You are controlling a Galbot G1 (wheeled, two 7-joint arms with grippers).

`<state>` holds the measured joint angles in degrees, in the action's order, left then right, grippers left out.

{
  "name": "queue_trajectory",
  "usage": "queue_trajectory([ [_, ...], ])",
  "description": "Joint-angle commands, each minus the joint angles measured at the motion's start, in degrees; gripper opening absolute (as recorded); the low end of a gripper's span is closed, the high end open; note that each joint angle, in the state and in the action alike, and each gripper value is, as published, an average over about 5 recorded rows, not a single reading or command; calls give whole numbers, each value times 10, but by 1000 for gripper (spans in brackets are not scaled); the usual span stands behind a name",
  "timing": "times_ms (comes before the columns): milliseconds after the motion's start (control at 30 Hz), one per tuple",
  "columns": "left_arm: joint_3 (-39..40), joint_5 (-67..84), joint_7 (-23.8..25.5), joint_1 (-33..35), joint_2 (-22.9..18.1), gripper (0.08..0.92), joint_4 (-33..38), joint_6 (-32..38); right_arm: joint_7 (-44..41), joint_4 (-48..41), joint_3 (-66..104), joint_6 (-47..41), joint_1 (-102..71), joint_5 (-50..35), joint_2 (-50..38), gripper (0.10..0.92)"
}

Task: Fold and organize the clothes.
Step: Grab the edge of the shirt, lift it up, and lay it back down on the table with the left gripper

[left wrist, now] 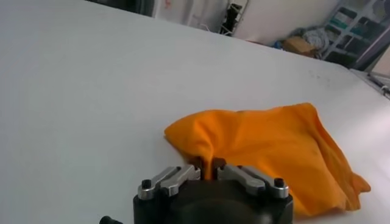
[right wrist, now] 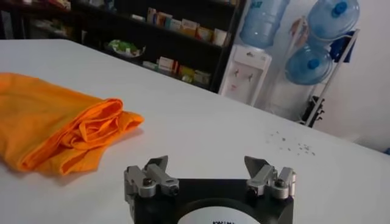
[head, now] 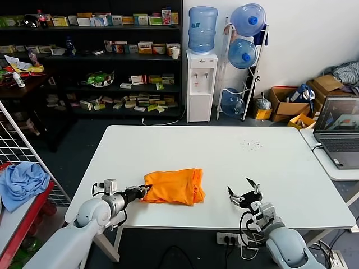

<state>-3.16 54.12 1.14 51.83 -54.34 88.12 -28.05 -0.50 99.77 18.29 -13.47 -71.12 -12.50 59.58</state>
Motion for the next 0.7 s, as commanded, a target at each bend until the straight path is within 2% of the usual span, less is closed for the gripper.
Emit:
queue_trajectory([
  [33, -19, -7, -29, 17, 36, 174, 36, 7, 6, 3, -2, -2, 3, 2, 5, 823],
  [100, -26, -11, -41, 22, 54, 138, 46, 4, 9, 6, -4, -3, 4, 4, 9, 823],
  [333, -56, -46, -59, 37, 131, 129, 52, -9, 14, 15, -9, -4, 5, 9, 17, 823],
  [700, -71, -176, -55, 14, 223, 129, -26, 7, 16, 16, -27, -5, 16, 14, 22, 823],
])
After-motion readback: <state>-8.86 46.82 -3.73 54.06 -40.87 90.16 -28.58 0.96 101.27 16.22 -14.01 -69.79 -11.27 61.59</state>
